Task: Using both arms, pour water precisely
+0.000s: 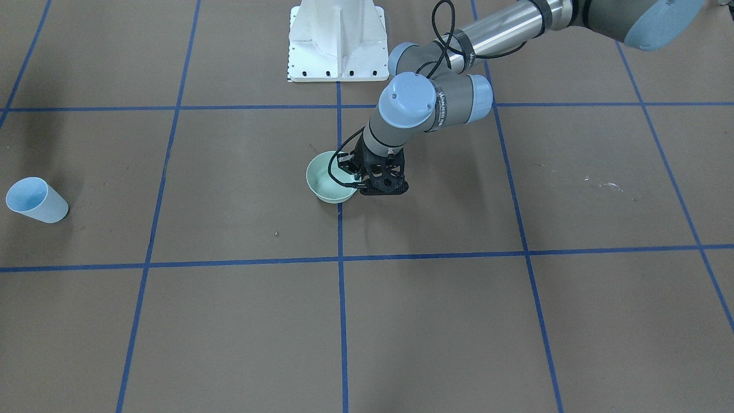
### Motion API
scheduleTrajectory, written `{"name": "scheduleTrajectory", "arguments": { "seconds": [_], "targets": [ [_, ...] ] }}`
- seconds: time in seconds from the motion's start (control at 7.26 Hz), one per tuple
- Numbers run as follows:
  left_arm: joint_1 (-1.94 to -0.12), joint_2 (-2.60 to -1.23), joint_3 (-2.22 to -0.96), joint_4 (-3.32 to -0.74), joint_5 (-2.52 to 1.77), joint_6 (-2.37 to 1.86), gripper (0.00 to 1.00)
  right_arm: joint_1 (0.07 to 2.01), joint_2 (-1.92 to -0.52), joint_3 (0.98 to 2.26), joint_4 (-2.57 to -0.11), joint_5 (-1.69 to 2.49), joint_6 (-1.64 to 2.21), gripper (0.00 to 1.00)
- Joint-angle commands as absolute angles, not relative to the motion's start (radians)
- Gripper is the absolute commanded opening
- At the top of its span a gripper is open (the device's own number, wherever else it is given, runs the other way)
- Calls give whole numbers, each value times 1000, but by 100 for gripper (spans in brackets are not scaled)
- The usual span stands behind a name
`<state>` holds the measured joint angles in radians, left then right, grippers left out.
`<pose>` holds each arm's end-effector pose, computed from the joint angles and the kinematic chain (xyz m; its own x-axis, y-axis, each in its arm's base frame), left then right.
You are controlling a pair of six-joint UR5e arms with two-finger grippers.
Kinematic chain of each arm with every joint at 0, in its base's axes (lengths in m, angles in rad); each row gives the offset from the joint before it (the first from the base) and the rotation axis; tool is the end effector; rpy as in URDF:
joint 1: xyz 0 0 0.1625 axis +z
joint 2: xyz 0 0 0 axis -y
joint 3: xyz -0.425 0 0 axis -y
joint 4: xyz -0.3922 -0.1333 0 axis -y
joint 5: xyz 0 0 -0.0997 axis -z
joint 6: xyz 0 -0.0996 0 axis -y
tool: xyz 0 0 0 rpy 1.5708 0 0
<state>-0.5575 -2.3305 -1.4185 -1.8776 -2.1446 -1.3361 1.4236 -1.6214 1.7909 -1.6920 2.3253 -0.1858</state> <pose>0.5876 -0.4597 0.2189 0.5223 -0.0955 -0.8474 -0.0432 0.9895 -0.1381 -0.0043 -0.4727 0.5885 0.6765 -0.3197 0.6634 0.2762 0.9452 0.1738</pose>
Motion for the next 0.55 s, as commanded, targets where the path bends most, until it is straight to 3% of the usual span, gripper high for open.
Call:
{"name": "scheduleTrajectory", "arguments": {
  "seconds": [0.0,0.41],
  "targets": [
    [-561,-2327,-1422,-1878,-2145,-1336,13,1424,-1621,1796,-1692,2326,-186,99],
    [-571,-2293,-1456,-1878,-2151,-1333,13,1424,-1620,1796,-1692,2326,-187,99]
  ]
}}
